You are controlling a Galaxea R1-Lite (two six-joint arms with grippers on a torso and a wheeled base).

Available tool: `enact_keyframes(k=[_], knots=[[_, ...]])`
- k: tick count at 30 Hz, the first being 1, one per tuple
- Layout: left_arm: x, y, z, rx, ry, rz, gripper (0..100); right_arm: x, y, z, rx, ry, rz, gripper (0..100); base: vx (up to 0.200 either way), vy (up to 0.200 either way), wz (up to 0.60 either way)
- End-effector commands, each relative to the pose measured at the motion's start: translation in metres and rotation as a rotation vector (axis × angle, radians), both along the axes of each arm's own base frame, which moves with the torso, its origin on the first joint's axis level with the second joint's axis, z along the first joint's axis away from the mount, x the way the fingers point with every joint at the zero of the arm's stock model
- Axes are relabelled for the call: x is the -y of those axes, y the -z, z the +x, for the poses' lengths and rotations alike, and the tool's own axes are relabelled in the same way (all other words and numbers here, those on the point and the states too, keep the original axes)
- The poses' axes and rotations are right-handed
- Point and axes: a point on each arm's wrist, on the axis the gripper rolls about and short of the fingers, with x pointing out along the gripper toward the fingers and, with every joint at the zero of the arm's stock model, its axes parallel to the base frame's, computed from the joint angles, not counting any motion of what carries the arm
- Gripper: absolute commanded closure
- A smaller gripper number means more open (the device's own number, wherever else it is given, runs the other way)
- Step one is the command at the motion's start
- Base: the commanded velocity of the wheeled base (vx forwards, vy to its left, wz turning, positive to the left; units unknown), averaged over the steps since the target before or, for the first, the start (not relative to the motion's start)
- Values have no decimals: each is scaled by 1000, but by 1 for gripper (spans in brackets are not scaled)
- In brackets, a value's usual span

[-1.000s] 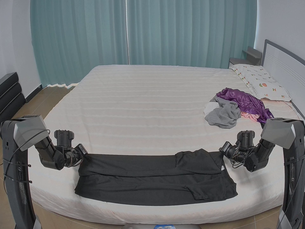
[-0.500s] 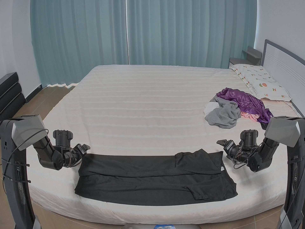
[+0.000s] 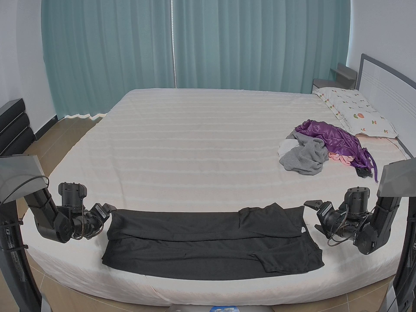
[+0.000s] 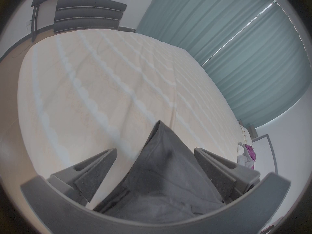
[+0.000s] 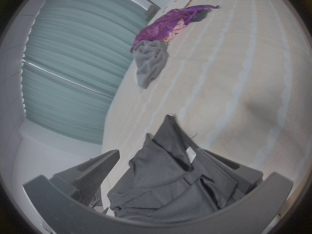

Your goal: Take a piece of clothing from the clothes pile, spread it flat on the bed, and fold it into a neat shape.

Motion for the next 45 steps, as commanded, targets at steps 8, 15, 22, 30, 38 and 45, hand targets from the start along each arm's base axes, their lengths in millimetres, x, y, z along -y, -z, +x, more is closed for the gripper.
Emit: enact_keyframes(k=[8,15,22,30,38,45], knots=[[12,-1,-36,-48,39,-30,0,-4,15,-32,-28,-42,22,0,-150,0,0],[25,9,-49,-111,83,-13,0,-5,16,-34,-17,-47,23,0,0,0,0],[28,15,-50,-137,90,3,0,-5,16,-35,-20,-49,21,0,0,0,0],[33,31,-49,-154,85,109,100,-5,16,-34,-18,-49,22,0,0,0,0],[32,30,-50,-145,68,149,100,-5,17,-34,-19,-49,18,0,0,0,0],[26,32,-56,-171,95,226,100,-5,17,-34,-19,-49,18,0,0,0,0]])
